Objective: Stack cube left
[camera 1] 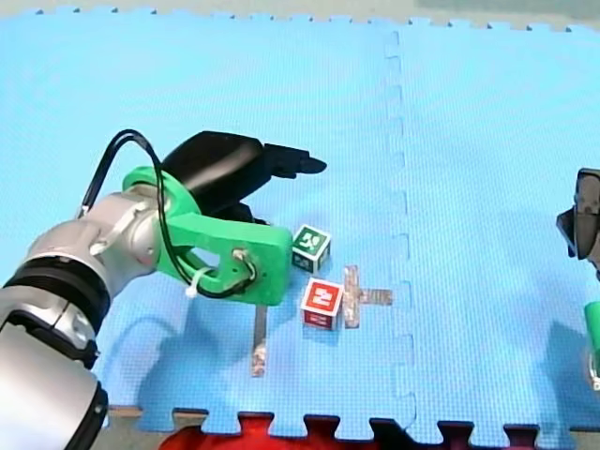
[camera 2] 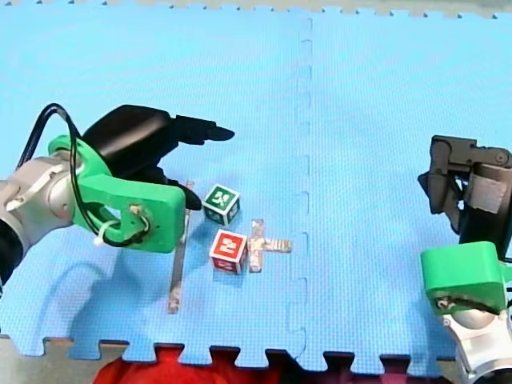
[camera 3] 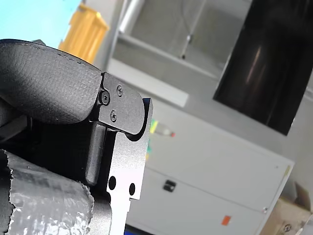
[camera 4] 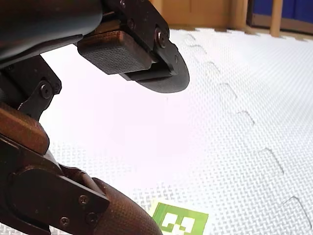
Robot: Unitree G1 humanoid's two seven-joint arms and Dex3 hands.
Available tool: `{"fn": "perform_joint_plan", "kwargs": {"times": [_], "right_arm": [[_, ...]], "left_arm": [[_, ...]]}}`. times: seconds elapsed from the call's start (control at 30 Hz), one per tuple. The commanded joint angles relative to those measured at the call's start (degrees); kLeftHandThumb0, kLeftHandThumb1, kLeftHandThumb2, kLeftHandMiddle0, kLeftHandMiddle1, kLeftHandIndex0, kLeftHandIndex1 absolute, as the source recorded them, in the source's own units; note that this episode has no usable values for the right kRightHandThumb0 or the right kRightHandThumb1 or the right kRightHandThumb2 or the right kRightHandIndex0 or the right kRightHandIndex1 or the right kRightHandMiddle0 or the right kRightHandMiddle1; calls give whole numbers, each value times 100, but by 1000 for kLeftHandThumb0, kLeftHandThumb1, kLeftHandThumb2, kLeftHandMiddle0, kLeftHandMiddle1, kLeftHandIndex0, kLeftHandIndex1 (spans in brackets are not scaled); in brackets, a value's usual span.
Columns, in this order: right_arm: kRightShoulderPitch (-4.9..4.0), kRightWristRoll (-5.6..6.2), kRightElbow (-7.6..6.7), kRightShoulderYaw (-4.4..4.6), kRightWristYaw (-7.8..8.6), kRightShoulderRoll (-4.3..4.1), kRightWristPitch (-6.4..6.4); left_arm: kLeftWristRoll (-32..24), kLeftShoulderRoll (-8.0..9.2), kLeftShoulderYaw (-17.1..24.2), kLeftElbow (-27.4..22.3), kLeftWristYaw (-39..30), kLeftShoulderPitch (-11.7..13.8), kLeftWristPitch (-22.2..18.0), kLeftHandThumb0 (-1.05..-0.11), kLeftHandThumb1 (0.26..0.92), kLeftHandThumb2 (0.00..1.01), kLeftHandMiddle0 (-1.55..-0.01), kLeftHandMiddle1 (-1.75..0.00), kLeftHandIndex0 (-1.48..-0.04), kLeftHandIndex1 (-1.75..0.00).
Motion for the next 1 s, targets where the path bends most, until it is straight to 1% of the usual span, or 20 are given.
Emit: {"fn": "perform_joint_plan", "kwargs": {"times": [0.0, 0.1, 0.17, 0.37, 0.53, 0.6, 0.7, 0.87, 0.97], "right_arm": [[32, 4, -23, -21, -8, -31, 5], [36, -5, -29, -23, -19, -34, 14], [35, -16, -24, -23, -32, -35, 18], [32, -39, 2, -27, -70, -43, 2], [28, -52, 4, -30, -86, -55, -10], [21, -57, 9, -29, -78, -75, -32], [9, -54, 37, -22, -45, -111, -133], [19, -62, 21, -28, -35, -128, -176], [36, -65, 6, -31, -34, -131, -181]], "left_arm": [[74, -45, -84, 45, -27, -12, 177, -917, 717, 6, -876, -1746, -486, 0], [104, -127, -129, 77, 3, 35, 334, -910, 711, 2, -875, -1746, -482, 0], [87, -153, -124, 78, 69, 80, 320, -860, 691, 4, -873, -1746, -482, 0], [21, -188, -90, 91, 43, 126, 277, -822, 677, 0, -843, -1746, -481, 0], [-17, -259, -74, 119, -114, 122, 382, -776, 673, 2, -841, -1746, -484, -2], [-29, -280, -75, 123, -177, 125, 425, -651, 680, 4, -841, -1746, -525, -17], [-14, -305, -102, 130, -201, 162, 479, -587, 682, 3, -844, -1746, -603, -41], [-29, -364, -104, 158, -228, 234, 585, -570, 682, 2, -861, -1746, -667, -51], [-43, -398, -87, 178, -150, 294, 616, -581, 683, 1, -885, -1746, -783, -72]]}}
